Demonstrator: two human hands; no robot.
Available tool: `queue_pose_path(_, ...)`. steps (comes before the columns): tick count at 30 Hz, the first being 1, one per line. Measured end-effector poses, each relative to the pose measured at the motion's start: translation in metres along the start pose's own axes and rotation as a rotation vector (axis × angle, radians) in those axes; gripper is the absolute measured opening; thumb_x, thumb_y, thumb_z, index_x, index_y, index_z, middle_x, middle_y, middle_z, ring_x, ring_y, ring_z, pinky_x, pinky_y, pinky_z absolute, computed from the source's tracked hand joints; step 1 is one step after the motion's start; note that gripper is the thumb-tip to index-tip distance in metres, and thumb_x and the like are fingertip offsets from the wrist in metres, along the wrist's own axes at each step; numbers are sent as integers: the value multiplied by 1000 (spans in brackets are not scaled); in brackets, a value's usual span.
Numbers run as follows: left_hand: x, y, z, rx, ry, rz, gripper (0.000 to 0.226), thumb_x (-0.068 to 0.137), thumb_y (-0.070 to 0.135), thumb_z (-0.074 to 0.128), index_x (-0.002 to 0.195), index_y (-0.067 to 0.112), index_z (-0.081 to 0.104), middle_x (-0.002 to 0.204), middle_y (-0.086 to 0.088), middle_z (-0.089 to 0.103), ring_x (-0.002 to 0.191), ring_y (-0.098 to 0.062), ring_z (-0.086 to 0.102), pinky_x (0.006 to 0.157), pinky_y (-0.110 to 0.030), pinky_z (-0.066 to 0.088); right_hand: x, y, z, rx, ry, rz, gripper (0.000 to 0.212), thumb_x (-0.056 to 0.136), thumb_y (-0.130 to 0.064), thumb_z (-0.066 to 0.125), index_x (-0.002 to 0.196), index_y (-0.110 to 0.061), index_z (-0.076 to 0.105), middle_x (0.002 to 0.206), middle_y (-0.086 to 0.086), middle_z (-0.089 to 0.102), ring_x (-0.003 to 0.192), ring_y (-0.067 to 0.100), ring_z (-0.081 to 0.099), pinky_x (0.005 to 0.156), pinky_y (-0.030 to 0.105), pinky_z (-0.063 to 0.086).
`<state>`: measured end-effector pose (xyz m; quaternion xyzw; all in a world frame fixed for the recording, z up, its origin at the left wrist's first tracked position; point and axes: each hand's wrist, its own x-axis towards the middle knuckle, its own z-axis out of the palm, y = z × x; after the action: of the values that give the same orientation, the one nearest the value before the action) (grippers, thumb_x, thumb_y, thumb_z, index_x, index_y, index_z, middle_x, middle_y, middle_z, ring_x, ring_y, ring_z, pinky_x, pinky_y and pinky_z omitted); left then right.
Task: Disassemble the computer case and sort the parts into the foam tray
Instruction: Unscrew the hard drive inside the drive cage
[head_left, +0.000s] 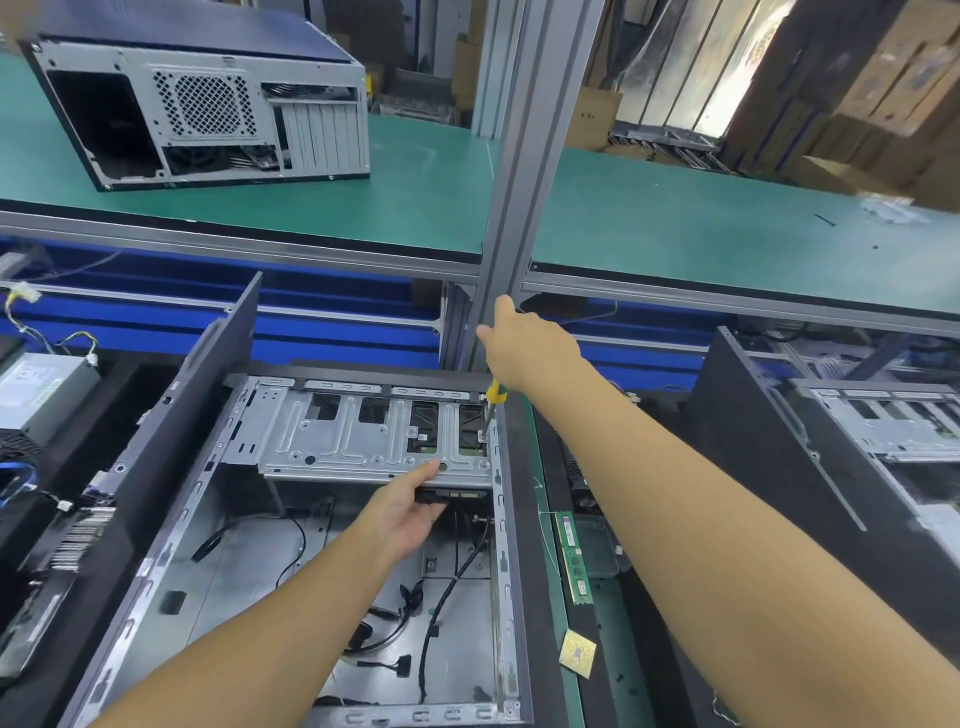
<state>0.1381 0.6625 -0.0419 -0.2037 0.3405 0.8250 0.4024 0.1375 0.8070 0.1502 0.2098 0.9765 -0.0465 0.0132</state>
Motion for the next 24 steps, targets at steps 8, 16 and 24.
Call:
queue_pose_path(8,-3,0,3,0,-9,-2,19,96,1,57,113,-6,63,108,-22,72,100,-31,69,85,-38,55,2,1,-7,98,-188,-24,37,96,-42,50,125,-19,47,128,10,50,104,33,51,69,37,39)
queue_pose_path(16,-2,0,2,-4,13,1,22,94,0,60,115,-6,62,111,-23,70,99,-31,69,79,-37,56,7,-3,-11,71,-130,-81,24,94,-7,47,115,-13,38,118,13,45,92,31,48,66,41,41)
queue_pose_path(24,-2,1,1,0,2,-4,22,95,1,60,115,-6,62,108,-23,72,93,-30,72,79,-37,57,0,-3,-7,-217,-41,-32,44,103,-40,41,142,-19,36,133,13,36,112,37,42,69,45,41)
